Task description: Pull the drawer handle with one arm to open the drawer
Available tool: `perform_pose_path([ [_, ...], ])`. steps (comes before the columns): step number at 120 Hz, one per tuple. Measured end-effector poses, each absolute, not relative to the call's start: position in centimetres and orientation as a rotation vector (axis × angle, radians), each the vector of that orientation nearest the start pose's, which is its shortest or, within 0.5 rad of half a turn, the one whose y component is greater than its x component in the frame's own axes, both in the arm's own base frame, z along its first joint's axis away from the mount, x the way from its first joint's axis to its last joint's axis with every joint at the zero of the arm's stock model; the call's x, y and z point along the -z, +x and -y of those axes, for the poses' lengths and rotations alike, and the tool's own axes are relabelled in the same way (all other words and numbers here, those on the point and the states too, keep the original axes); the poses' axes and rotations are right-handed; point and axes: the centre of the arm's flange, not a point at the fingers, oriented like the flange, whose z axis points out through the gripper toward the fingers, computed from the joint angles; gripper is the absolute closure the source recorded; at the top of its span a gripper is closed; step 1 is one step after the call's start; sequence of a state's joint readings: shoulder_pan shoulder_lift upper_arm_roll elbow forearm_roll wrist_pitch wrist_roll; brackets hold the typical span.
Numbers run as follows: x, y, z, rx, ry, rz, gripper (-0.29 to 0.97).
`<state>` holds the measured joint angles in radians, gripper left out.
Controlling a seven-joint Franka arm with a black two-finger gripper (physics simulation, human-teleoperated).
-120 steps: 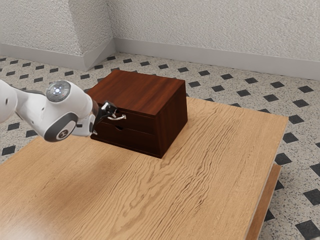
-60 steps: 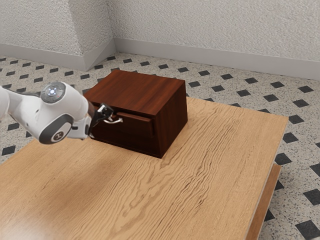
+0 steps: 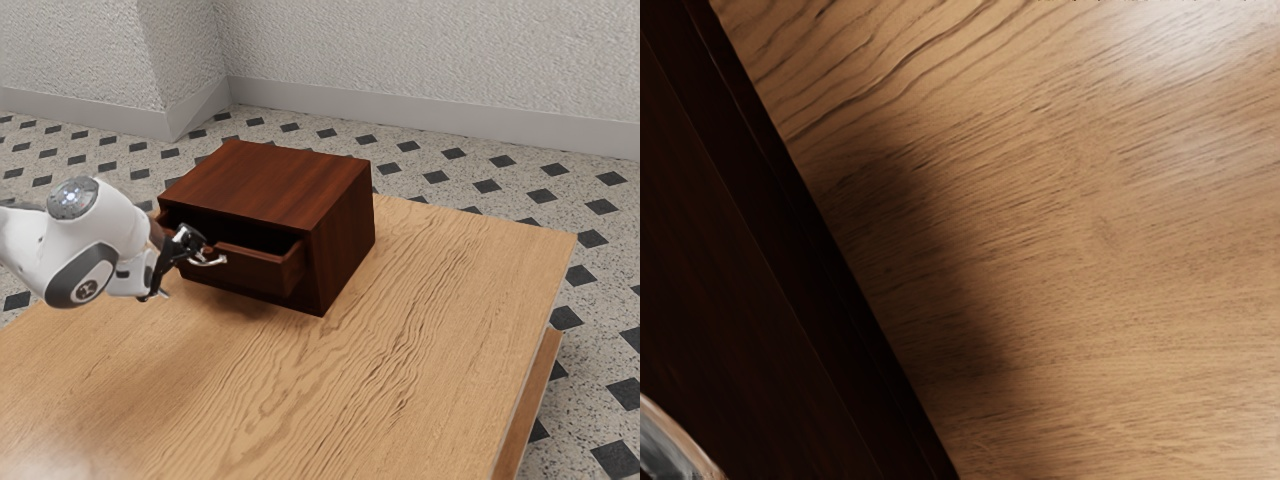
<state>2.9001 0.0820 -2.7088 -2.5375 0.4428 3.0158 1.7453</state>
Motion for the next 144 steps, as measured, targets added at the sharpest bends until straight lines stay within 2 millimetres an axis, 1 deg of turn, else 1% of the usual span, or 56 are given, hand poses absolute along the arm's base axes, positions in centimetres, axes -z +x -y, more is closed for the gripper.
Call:
perform_pose_path([
  [18, -35.7, 47.4, -6.2, 0.258, -1.459, -2.179, 0.00],
  [32, -35.9, 46.3, -6.1, 0.265, -1.473, -2.186, 0.00],
  [55, -35.5, 44.8, -6.7, 0.259, -1.514, -2.194, -0.01],
  [77, -35.8, 43.2, -6.4, 0.279, -1.536, -2.201, 0.02],
  [97, -36.1, 42.1, -6.2, 0.289, -1.543, -2.209, 0.02],
  [119, -36.0, 41.2, -7.0, 0.287, -1.579, -2.205, 0.00],
  [144, -36.0, 39.9, -6.7, 0.297, -1.588, -2.220, 0.00],
])
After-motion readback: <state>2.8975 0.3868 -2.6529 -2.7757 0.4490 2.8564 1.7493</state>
